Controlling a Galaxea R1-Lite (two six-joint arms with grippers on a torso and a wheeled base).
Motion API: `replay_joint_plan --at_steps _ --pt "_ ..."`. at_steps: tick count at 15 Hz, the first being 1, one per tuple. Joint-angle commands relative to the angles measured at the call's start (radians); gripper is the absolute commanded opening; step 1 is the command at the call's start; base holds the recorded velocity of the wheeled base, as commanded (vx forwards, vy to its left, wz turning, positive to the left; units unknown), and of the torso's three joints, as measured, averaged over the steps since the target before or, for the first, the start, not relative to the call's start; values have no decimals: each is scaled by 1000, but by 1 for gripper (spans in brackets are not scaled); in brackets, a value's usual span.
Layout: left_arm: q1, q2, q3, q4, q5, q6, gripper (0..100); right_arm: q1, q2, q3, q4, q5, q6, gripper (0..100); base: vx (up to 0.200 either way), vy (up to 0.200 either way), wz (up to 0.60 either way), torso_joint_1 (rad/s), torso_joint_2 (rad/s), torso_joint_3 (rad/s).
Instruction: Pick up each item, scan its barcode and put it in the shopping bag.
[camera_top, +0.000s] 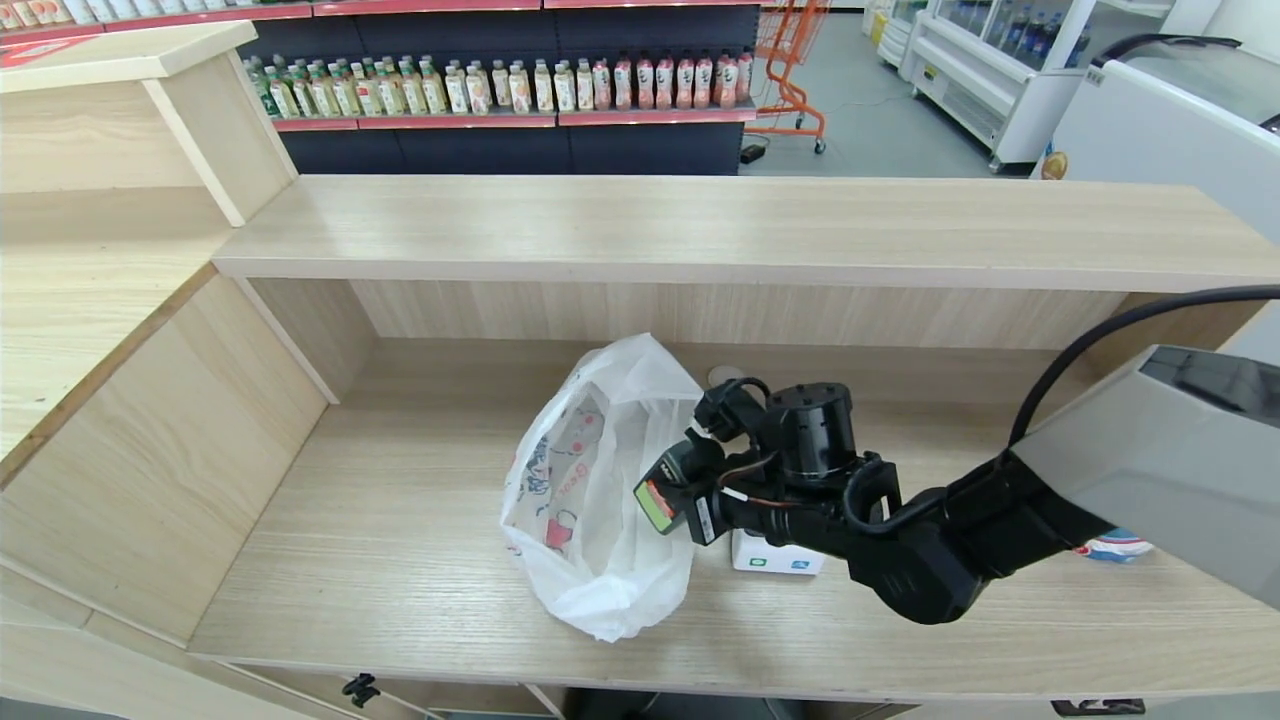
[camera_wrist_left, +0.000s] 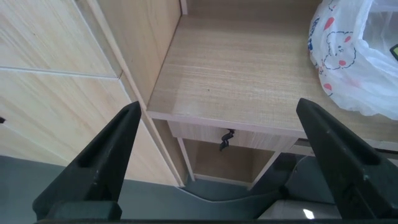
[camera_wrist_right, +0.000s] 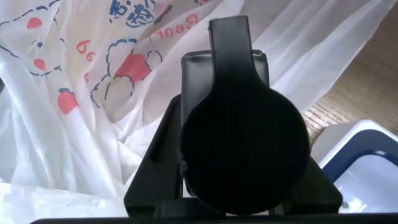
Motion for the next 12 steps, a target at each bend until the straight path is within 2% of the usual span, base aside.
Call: replay_joint_plan --at_steps 1,8,9,12 --pt "-1 0 0 0 1 0 100 1 37 -37 -2 0 -7 0 0 0 0 0 0 0" --pt "1 0 0 0 1 0 100 4 97 -115 0 2 -75 0 0 0 0 0 0 0" --pt "-1 0 0 0 1 0 100 9 99 -117 -2 2 -85 100 0 0 0 0 0 0" --pt "-1 0 0 0 1 0 100 9 77 -142 -10 48 0 100 0 0 0 0 0 0"
